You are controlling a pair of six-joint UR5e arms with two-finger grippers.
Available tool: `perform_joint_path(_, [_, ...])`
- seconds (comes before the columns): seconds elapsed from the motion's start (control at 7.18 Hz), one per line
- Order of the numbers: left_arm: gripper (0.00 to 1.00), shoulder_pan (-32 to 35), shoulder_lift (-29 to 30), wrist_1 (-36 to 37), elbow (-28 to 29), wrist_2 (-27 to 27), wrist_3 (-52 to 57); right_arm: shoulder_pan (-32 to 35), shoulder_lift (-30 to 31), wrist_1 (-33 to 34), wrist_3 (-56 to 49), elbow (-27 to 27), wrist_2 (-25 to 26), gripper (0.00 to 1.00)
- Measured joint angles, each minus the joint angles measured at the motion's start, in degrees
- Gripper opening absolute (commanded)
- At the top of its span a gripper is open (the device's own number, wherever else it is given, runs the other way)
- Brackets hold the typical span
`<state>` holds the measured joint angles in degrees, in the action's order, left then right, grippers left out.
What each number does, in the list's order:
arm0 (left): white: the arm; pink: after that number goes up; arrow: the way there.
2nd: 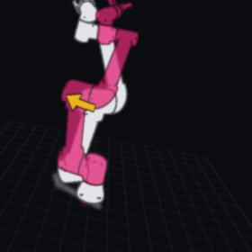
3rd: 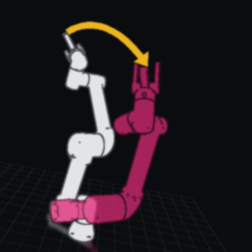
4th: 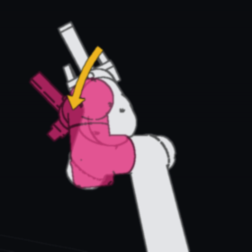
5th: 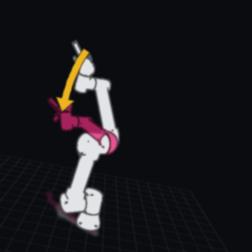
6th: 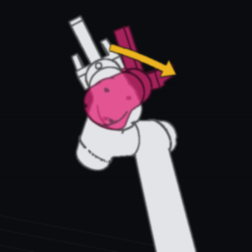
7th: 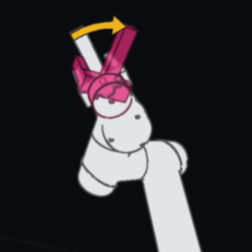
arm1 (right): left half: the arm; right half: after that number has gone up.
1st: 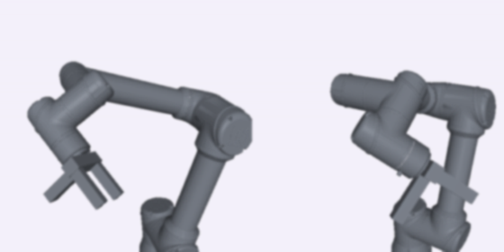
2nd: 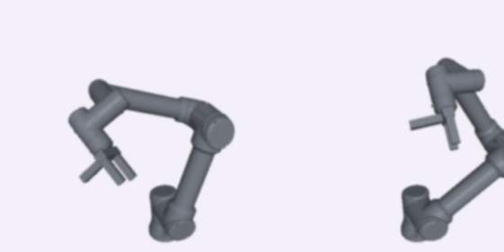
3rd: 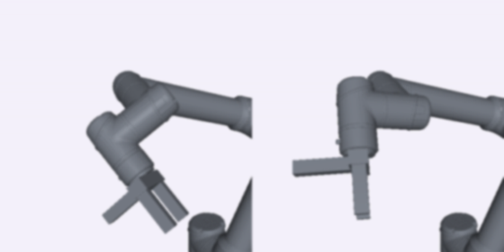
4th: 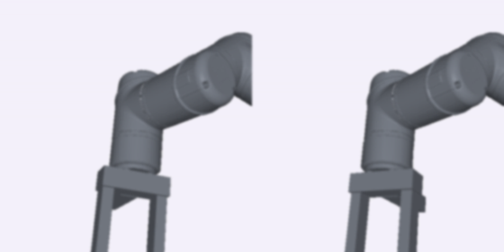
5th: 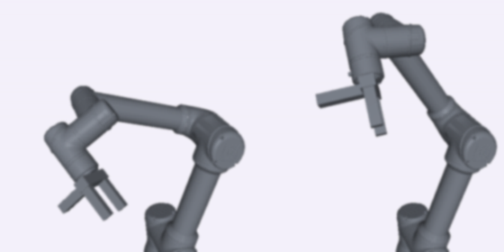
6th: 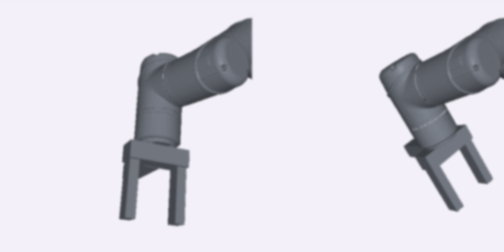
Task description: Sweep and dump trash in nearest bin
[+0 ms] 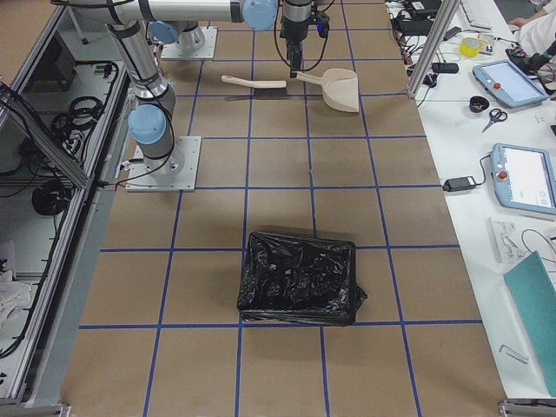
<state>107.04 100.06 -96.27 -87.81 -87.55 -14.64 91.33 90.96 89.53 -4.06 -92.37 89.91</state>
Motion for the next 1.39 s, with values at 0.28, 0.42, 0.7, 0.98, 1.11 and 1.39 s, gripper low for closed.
perform_joint_path(0.28, [0.92, -3.7, -4.1, -0.7, -1.8, -0.5, 2.6, 0.0, 0.0, 0.0, 0.2, 0.0, 0.0, 0.99])
perform_joint_path(0.42, [0.92, -7.5, -6.4, -0.8, -2.0, -0.8, 7.5, 0.0, 0.0, 0.0, 0.2, 0.0, 0.0, 0.99])
perform_joint_path(0.7, [0.88, -14.4, -10.6, -0.8, -2.0, -3.9, 16.1, 0.0, 0.0, 0.1, 0.2, 0.0, 0.0, 0.99])
perform_joint_path(0.98, [1.0, -16.9, -12.2, 1.1, -1.9, -7.5, 17.5, 0.0, 0.0, 1.0, 0.1, 0.1, -0.1, 0.99])
perform_joint_path(1.11, [1.0, -17.3, -11.8, 4.5, -1.4, -7.7, 17.4, 0.0, 0.0, 1.3, 0.1, 0.1, -0.1, 0.99])
perform_joint_path(1.39, [1.0, -17.7, -11.1, 10.3, -0.4, -6.9, 17.1, -0.2, 0.0, 1.4, -0.1, 0.1, -0.1, 0.99])
